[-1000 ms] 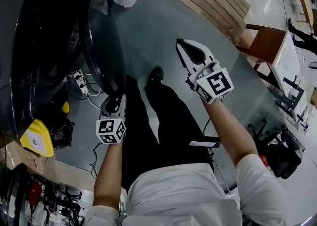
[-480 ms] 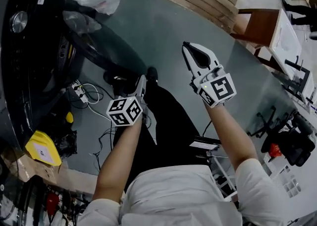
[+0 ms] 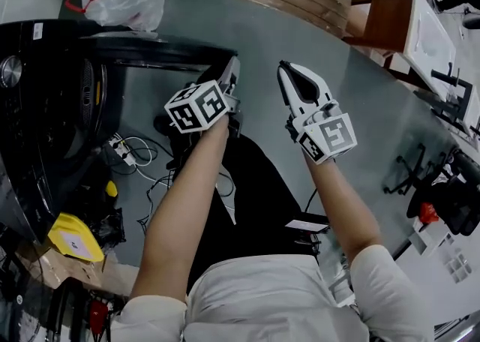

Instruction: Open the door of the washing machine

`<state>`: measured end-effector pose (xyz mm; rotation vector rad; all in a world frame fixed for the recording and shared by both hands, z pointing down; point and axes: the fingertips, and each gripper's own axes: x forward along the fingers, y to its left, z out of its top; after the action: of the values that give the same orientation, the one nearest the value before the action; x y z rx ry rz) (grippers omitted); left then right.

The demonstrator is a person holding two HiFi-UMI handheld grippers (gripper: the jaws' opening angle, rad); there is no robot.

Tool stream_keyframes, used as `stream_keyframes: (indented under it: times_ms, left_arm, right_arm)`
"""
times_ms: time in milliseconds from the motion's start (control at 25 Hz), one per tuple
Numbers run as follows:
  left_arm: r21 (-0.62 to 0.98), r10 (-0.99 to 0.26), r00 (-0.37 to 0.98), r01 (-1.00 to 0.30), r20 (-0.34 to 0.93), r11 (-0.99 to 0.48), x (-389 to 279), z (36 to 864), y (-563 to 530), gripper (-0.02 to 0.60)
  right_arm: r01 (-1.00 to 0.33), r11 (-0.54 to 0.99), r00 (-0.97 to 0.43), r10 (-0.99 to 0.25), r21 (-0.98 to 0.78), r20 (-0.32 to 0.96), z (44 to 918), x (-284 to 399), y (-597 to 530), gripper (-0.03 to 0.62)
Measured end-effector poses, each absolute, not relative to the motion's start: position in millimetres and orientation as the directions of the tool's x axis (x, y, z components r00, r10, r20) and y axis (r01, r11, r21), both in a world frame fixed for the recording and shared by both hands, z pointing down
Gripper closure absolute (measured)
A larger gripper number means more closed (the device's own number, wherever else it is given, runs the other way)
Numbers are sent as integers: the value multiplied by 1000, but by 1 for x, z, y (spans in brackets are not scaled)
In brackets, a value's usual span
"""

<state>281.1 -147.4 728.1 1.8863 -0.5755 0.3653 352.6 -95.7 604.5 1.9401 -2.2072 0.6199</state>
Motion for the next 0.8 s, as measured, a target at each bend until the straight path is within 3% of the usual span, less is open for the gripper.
stream_keyframes:
  times_ms: [80, 200, 400, 800]
  left_arm:
    - [811, -154, 887, -461, 435, -361, 308, 717, -157, 495]
    - [820, -87, 934, -347, 347, -456, 320, 696, -160, 493]
    - [798, -168, 962, -273, 216, -537, 268, 663, -165, 546]
    - [503, -508, 838, -531, 197, -681, 74, 520, -192, 566]
  right_arm:
    - [-972, 88, -164, -916, -217, 365, 605, 355, -97, 559]
    - [-970, 114, -187, -916, -216, 355, 605, 352, -103, 559]
    - [-957, 176, -246, -913, -229, 325, 601, 339, -123, 560]
    - [-881, 427, -462, -870, -206, 174, 490, 255, -149, 560]
